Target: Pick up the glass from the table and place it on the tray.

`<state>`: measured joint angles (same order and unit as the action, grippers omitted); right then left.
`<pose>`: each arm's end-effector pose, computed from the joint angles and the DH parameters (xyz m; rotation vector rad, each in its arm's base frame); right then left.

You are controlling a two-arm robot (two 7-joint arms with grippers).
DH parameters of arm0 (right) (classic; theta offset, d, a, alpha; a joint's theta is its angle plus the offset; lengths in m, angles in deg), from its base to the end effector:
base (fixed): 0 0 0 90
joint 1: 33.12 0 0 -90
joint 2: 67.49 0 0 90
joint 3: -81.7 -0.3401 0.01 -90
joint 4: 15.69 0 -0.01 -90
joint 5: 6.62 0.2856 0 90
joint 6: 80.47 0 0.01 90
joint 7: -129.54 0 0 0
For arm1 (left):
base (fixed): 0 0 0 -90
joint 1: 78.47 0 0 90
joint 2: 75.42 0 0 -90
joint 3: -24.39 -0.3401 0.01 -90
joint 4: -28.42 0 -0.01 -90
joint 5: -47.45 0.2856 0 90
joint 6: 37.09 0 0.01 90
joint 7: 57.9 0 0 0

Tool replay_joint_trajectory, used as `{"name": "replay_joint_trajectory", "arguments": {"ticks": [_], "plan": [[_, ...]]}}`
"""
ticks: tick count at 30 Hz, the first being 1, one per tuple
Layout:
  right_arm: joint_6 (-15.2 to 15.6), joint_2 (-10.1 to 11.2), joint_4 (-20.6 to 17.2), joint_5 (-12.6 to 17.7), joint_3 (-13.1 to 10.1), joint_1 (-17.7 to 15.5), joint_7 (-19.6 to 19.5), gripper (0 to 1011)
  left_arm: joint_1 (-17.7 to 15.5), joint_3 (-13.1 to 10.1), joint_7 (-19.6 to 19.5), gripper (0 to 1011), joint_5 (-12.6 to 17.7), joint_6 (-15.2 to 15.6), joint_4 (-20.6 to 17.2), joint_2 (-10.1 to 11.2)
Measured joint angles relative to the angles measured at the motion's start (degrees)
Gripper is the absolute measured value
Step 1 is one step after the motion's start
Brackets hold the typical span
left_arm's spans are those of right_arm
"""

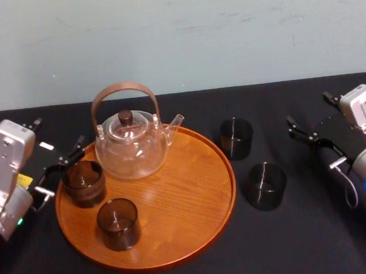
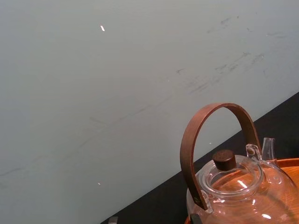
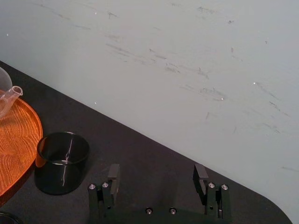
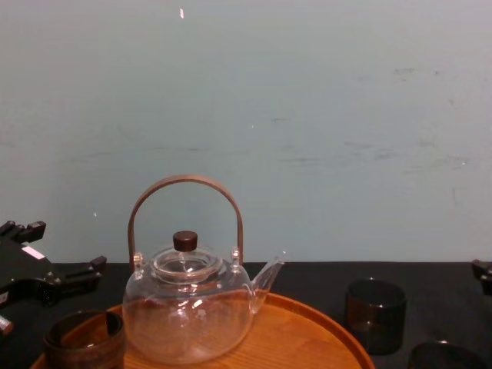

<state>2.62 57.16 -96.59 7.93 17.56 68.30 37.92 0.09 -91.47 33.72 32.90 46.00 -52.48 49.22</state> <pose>0.3443 -0.1173 -0.3383 -0.3046 -0.2849 -1.2480 0.3444 0.1173 -0.3382 0.3042 -0.2851 1.2480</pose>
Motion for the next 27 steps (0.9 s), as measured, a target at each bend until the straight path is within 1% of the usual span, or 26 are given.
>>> {"name": "replay_joint_trajectory", "arguments": {"ticks": [27], "plan": [[0.00,0.00,0.00,0.00,0.00,0.00,0.00,1002,0.00,0.00,0.00,1001,0.00,0.00,0.00,0.00]]}}
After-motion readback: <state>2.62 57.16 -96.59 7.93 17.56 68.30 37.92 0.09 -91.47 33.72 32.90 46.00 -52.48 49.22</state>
